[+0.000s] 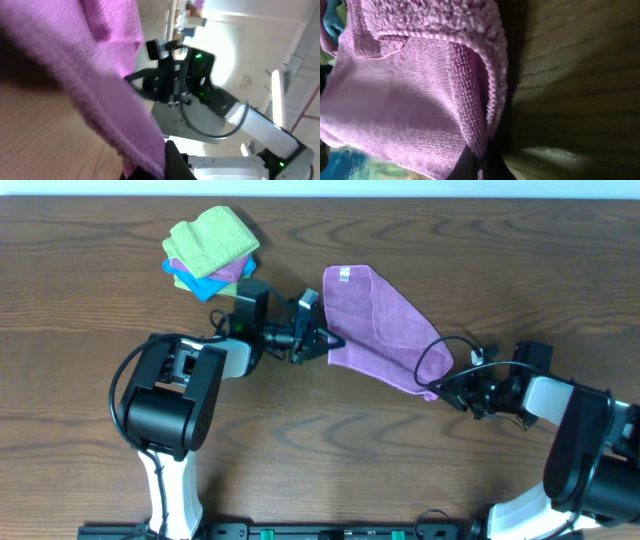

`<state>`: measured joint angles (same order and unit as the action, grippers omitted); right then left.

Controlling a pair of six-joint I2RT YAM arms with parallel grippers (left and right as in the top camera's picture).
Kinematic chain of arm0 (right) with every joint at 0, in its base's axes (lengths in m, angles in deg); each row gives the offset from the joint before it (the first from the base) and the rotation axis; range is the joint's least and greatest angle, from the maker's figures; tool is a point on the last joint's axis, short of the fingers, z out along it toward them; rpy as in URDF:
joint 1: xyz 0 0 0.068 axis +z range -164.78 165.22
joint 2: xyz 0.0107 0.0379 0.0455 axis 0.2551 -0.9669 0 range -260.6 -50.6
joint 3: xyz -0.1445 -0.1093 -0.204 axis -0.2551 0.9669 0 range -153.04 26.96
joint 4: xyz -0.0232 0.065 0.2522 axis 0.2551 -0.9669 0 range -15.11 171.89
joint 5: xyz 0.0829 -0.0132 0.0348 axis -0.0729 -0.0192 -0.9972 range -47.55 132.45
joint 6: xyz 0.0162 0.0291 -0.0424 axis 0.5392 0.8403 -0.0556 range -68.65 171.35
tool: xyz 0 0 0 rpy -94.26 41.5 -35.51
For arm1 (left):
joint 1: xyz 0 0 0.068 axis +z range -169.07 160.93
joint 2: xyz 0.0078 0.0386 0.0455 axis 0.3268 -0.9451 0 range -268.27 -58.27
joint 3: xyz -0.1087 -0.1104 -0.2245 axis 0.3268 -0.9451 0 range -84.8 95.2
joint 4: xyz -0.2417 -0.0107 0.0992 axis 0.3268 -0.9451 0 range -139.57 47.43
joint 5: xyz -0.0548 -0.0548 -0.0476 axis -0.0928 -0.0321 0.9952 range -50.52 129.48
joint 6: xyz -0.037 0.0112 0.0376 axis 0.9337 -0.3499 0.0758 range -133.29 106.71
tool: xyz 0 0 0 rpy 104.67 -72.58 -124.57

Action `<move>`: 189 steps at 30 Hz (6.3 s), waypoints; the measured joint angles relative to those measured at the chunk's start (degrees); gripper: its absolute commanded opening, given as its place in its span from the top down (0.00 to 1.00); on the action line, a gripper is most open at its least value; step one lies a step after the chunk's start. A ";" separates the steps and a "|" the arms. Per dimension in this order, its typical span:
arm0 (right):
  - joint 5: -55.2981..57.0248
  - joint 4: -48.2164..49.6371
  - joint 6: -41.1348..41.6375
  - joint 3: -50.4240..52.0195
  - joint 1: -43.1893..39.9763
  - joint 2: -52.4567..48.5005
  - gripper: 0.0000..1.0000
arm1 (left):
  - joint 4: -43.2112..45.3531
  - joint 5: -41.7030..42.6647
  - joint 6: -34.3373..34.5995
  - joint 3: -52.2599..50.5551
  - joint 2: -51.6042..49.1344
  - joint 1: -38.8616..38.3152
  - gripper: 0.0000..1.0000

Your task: Fold the cloth

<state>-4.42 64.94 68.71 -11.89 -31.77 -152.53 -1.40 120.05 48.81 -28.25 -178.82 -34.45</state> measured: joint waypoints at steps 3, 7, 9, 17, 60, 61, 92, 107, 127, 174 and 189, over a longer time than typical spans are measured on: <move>1.18 -0.07 0.02 0.42 0.57 1.36 0.99 | 10.67 0.48 5.79 -0.02 -0.22 0.92 0.94; 1.29 -0.11 1.29 0.83 1.29 6.38 0.99 | 28.65 0.94 17.53 -0.13 -0.33 1.44 0.94; 1.11 0.81 2.73 0.66 1.64 10.27 0.99 | 36.63 0.83 23.78 -0.02 -0.37 1.84 0.94; 1.86 9.01 10.64 -7.76 8.35 21.68 0.99 | 48.70 -0.92 44.39 4.13 -0.37 2.95 0.94; 18.40 1.84 -0.11 -38.75 15.93 1.86 0.99 | -71.87 -38.69 -30.62 53.66 -0.42 4.13 0.94; 18.58 1.90 -0.37 -39.89 16.22 0.79 0.99 | -70.79 -39.54 -30.77 53.66 -0.42 4.13 0.94; 20.96 -30.10 -12.41 -53.31 17.73 -6.08 0.99 | -96.21 -45.16 -51.74 56.74 -0.42 4.37 0.95; 22.21 -40.89 -19.76 -53.31 17.70 -6.10 0.99 | -106.88 -49.86 -62.20 56.74 -0.42 -1.44 0.94; 22.53 -40.87 -20.17 -53.31 17.70 -6.12 0.98 | -95.84 -34.82 -57.20 36.76 -0.42 -2.25 0.64; 19.23 -40.57 -20.13 -53.31 17.70 -6.12 0.98 | -66.29 -34.99 -36.35 21.09 -0.28 -10.54 0.17; 17.70 -40.17 -20.09 -53.31 17.70 -6.12 0.98 | -63.63 -36.87 -33.79 21.81 -1.31 -13.07 0.30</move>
<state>13.29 24.77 48.62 -65.20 -14.07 -158.65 -65.02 83.18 15.02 -6.43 -180.13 -47.52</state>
